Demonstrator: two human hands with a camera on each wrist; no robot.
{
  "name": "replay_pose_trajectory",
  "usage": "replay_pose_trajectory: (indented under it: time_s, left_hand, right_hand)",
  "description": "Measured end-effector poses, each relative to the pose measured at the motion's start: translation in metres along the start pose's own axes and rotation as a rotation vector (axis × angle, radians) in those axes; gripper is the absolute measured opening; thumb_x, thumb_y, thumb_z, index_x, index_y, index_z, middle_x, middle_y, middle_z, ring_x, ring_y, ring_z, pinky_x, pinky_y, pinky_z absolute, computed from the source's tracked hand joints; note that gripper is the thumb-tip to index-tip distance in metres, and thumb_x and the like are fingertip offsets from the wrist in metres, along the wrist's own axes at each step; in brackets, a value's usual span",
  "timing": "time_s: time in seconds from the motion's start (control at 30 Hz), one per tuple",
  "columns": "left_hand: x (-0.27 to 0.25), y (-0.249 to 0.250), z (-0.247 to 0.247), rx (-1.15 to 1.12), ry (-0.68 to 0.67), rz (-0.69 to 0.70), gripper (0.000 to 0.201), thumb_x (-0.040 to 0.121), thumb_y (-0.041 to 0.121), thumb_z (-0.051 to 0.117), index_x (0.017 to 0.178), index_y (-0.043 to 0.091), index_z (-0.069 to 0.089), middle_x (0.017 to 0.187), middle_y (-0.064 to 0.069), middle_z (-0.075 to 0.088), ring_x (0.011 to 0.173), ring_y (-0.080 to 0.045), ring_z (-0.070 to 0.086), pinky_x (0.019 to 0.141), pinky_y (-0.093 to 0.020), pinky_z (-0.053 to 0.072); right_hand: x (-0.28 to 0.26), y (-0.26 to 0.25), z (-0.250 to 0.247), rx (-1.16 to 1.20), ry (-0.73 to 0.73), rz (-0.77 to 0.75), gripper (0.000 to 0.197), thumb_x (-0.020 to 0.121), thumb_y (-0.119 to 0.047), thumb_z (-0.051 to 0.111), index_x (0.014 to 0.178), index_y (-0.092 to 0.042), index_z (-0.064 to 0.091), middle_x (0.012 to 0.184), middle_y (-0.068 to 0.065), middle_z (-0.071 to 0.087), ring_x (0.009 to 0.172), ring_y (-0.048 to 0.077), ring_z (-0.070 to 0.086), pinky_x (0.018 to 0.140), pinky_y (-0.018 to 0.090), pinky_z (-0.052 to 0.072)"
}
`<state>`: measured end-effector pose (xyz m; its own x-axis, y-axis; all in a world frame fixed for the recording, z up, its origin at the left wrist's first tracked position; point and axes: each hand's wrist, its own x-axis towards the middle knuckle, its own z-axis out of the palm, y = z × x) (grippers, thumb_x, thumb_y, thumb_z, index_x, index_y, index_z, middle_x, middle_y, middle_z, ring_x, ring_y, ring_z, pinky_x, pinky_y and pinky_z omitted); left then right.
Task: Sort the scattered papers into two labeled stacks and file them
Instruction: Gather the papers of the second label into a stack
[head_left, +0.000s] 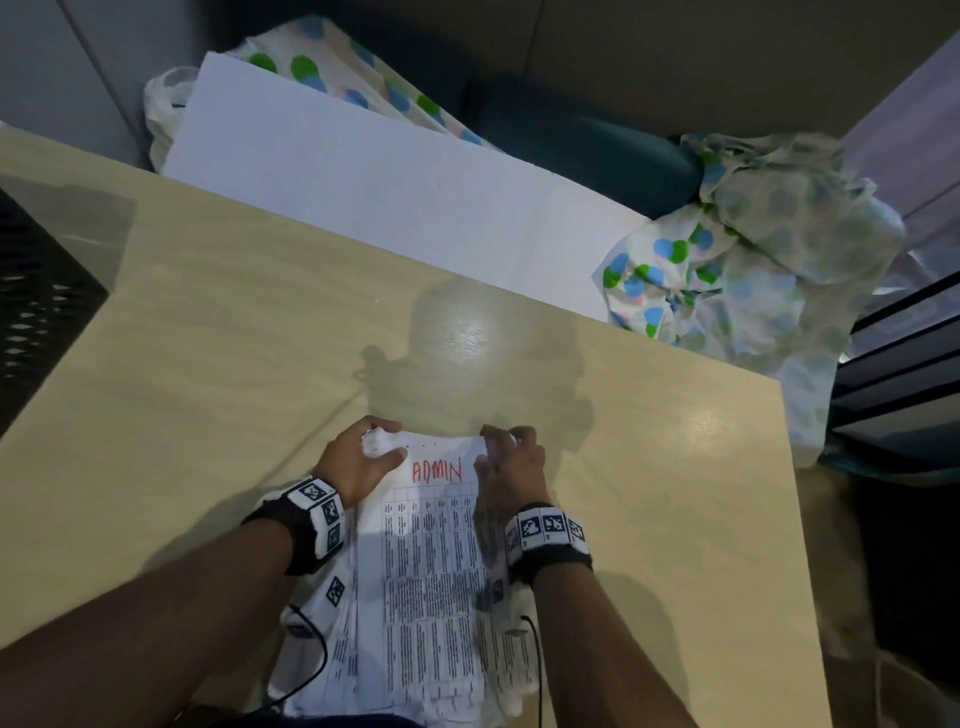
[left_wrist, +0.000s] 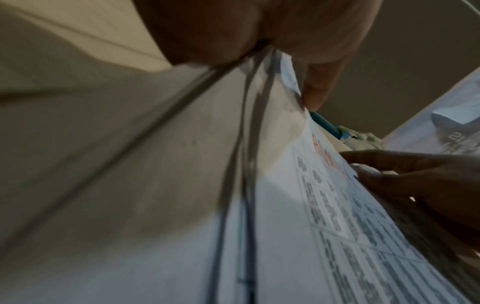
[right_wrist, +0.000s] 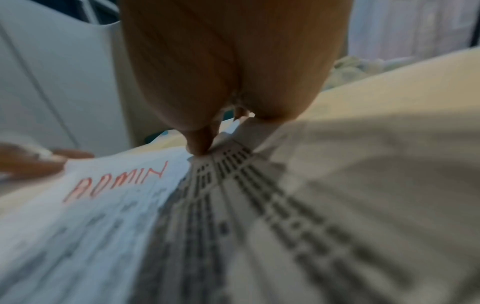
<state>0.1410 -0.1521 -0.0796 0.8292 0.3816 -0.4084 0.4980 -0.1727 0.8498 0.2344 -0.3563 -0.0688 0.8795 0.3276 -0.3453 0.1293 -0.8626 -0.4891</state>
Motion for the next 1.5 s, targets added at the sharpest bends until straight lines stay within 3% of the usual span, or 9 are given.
replay_pose_trajectory:
  time_s: [0.4,0.5,0.63,0.8,1.0,1.2,1.27,1.4,1.5]
  left_hand:
    - [-0.011,0.006,0.006,0.003,-0.005,-0.036,0.044,0.075,0.015,0.075,0.112,0.025,0.054,0.109,-0.003,0.065,0.092,-0.024,0.063,0.076,-0.03,0.053]
    - [-0.011,0.011,0.002,0.014,0.023,-0.028,0.046,0.078,0.003,0.069,0.116,0.021,0.051,0.112,-0.009,0.062,0.089,-0.026,0.063,0.068,-0.028,0.054]
    - [-0.016,0.017,-0.003,-0.098,-0.111,0.06,0.071,0.074,-0.016,0.056,0.123,0.034,0.043,0.116,-0.007,0.057,0.072,-0.016,0.061,0.049,-0.026,0.049]
    - [-0.011,0.017,0.003,-0.052,-0.124,0.107,0.056,0.079,0.0,0.065,0.104,0.05,0.056,0.123,-0.001,0.058,0.107,-0.017,0.057,0.085,-0.026,0.047]
    - [-0.013,0.017,0.003,0.015,0.011,0.078,0.024,0.082,0.008,0.062,0.087,0.03,0.056,0.093,0.0,0.064,0.043,0.0,0.052,0.047,-0.021,0.042]
    - [-0.012,0.022,-0.008,0.021,-0.067,0.134,0.058,0.082,0.012,0.069,0.125,0.045,0.047,0.117,0.008,0.058,0.104,-0.014,0.055,0.083,-0.017,0.044]
    - [-0.003,0.019,-0.011,0.025,-0.089,0.166,0.053,0.081,0.013,0.07,0.106,0.057,0.054,0.117,0.007,0.061,0.108,-0.015,0.057,0.09,-0.023,0.045]
    - [0.005,0.023,-0.016,0.139,-0.056,0.143,0.027,0.081,0.011,0.069,0.079,0.036,0.061,0.105,0.002,0.064,0.097,-0.015,0.057,0.075,-0.007,0.039]
    - [0.005,0.019,-0.017,0.142,0.011,0.105,0.02,0.079,0.008,0.067,0.073,0.026,0.06,0.095,0.0,0.066,0.092,-0.019,0.06,0.081,-0.024,0.044]
  right_hand:
    - [-0.004,0.008,0.004,0.423,0.252,0.157,0.029,0.092,0.005,0.042,0.113,0.0,0.06,0.119,0.012,0.039,0.104,0.019,0.047,0.098,0.015,0.033]
    - [0.001,0.003,0.006,0.386,0.173,0.147,0.021,0.089,-0.002,0.054,0.106,-0.004,0.067,0.116,0.006,0.041,0.101,0.018,0.052,0.1,0.026,0.044]
    - [-0.005,0.008,0.005,0.249,0.09,0.052,0.043,0.089,-0.01,0.056,0.132,-0.009,0.051,0.143,0.01,0.032,0.134,0.023,0.033,0.112,0.027,0.024]
    - [-0.015,0.001,0.007,0.337,0.028,-0.021,0.049,0.091,-0.017,0.058,0.137,-0.008,0.046,0.144,0.006,0.038,0.132,0.02,0.037,0.109,0.026,0.028]
    - [-0.016,0.022,-0.004,0.125,0.157,0.101,0.043,0.093,-0.026,0.052,0.135,-0.019,0.048,0.135,0.007,0.04,0.125,0.028,0.041,0.105,0.039,0.037]
    - [-0.017,0.019,-0.005,-0.123,-0.07,-0.053,0.05,0.094,-0.037,0.048,0.141,-0.035,0.03,0.127,0.006,0.035,0.09,0.031,0.063,0.078,0.044,0.055]
    - [-0.013,0.016,-0.006,-0.206,-0.108,-0.132,0.044,0.092,-0.037,0.053,0.134,-0.034,0.037,0.127,0.006,0.036,0.089,0.032,0.064,0.079,0.047,0.056]
    - [-0.01,0.007,-0.009,-0.256,-0.157,-0.184,0.047,0.092,-0.04,0.054,0.135,-0.031,0.037,0.133,0.005,0.033,0.092,0.03,0.064,0.078,0.043,0.055]
    - [-0.007,0.0,-0.011,-0.256,-0.169,-0.143,0.054,0.092,-0.043,0.051,0.141,-0.032,0.03,0.136,0.004,0.029,0.095,0.031,0.064,0.08,0.043,0.054]
